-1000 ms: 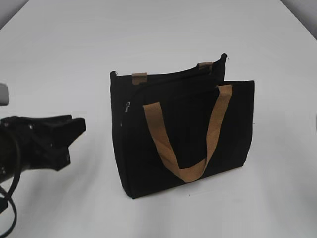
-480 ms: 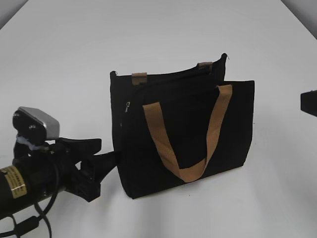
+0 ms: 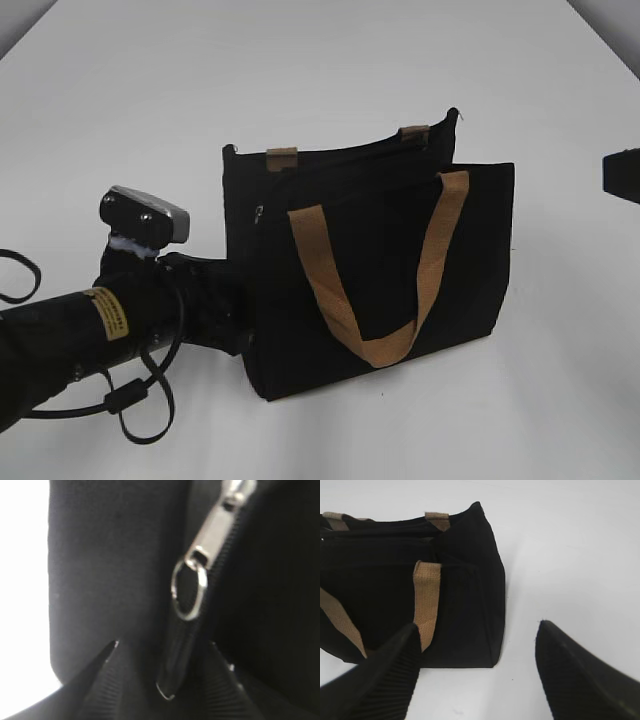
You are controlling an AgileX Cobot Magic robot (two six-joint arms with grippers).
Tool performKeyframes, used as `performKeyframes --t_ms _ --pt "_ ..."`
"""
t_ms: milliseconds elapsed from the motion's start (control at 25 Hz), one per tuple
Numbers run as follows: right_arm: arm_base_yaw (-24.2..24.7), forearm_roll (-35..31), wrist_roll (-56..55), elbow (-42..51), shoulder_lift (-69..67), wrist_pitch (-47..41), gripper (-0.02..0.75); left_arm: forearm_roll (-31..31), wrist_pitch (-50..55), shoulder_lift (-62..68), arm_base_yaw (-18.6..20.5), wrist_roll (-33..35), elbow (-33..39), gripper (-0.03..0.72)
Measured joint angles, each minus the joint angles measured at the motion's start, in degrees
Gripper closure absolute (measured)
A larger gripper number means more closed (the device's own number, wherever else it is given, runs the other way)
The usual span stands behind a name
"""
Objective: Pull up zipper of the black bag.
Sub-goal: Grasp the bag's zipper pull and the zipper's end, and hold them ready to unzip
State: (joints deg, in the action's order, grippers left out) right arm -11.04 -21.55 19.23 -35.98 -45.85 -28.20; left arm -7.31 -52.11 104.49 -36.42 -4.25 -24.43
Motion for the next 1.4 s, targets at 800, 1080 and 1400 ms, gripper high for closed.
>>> performKeyframes --t_ms 800,1080,1400 --pt "-29.45 -1.28 12.63 -15.66 -20.50 -0.04 0.188 -0.64 20.37 -15.34 0.90 1.37 1.57 0.662" --pt "-31.91 -1.28 21.31 -26.46 -35.67 -0.29 0.209 -0.51 20.95 -23.05 0.90 3.53 7.14 0.662" --pt "-31.91 -1.28 31.46 -37.09 -45.72 -2.23 0.296 -0.14 21.44 -30.63 0.90 3.66 7.87 0.662"
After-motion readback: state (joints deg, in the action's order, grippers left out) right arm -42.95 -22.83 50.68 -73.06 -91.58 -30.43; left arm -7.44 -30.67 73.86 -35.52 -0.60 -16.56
